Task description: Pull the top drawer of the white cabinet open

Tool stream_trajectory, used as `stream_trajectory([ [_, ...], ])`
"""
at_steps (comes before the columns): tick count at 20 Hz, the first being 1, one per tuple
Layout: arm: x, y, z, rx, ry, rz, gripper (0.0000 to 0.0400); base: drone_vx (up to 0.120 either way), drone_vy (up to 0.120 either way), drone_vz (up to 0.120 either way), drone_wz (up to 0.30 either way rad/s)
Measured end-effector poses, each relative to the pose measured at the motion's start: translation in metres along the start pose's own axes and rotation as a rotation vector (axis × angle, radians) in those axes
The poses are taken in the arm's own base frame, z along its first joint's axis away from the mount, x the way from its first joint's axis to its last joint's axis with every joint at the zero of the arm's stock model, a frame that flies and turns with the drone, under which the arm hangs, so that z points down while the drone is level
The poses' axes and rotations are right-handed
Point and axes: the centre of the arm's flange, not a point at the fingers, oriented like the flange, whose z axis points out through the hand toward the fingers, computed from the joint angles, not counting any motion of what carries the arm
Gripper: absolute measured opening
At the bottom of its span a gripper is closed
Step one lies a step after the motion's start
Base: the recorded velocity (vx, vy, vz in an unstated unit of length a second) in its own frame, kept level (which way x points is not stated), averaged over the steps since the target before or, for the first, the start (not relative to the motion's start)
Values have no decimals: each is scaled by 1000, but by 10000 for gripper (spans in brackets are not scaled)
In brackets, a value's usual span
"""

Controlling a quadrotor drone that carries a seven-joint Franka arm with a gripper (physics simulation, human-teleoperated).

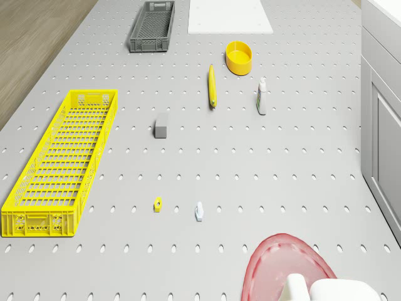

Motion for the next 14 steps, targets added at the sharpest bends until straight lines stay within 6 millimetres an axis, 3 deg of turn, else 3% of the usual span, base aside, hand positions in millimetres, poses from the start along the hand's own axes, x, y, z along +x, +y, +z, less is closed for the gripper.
stream_trajectory([
  [5,0,0,30,0,0,0,305,0,0,0,0],
  [14,0,0,66,0,-1,0,305,120,0,0,0],
])
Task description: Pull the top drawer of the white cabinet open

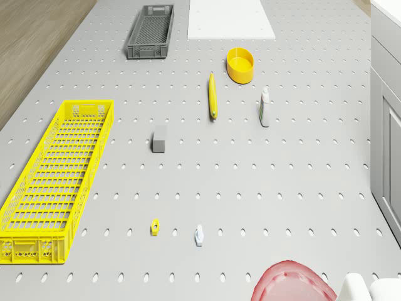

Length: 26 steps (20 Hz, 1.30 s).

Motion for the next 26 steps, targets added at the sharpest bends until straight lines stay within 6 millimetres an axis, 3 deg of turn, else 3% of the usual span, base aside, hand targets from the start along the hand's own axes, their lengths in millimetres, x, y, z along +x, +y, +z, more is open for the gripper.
stream_trajectory([
  [16,1,0,9,0,0,0,305,120,0,0,0],
  [26,0,0,40,1,0,0,305,4,0,0,0],
])
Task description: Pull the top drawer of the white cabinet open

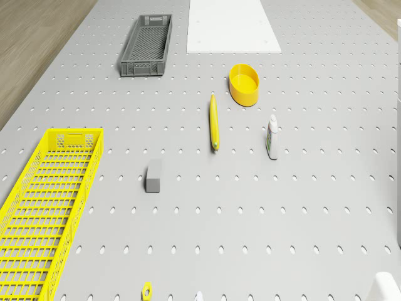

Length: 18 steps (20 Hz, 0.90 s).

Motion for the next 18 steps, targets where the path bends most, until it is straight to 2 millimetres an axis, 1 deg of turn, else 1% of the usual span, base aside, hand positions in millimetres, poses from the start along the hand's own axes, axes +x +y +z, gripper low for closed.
stream_trajectory([
  [18,0,-1,94,1,0,0,305,0,0,0,0],
])
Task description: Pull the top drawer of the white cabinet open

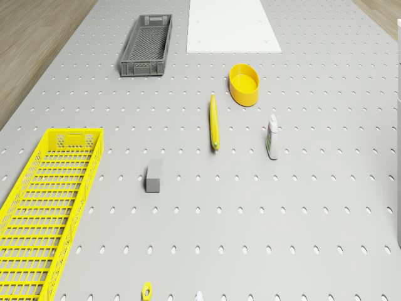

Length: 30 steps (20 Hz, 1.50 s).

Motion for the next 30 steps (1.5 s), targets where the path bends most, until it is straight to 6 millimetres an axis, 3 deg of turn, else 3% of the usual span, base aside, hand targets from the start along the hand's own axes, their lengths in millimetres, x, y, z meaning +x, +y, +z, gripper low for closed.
stream_trajectory([
  [17,0,-1,76,2,1,0,305,0,0,0,0],
  [30,6,-6,91,3,1,-1,305,0,0,0,0],
])
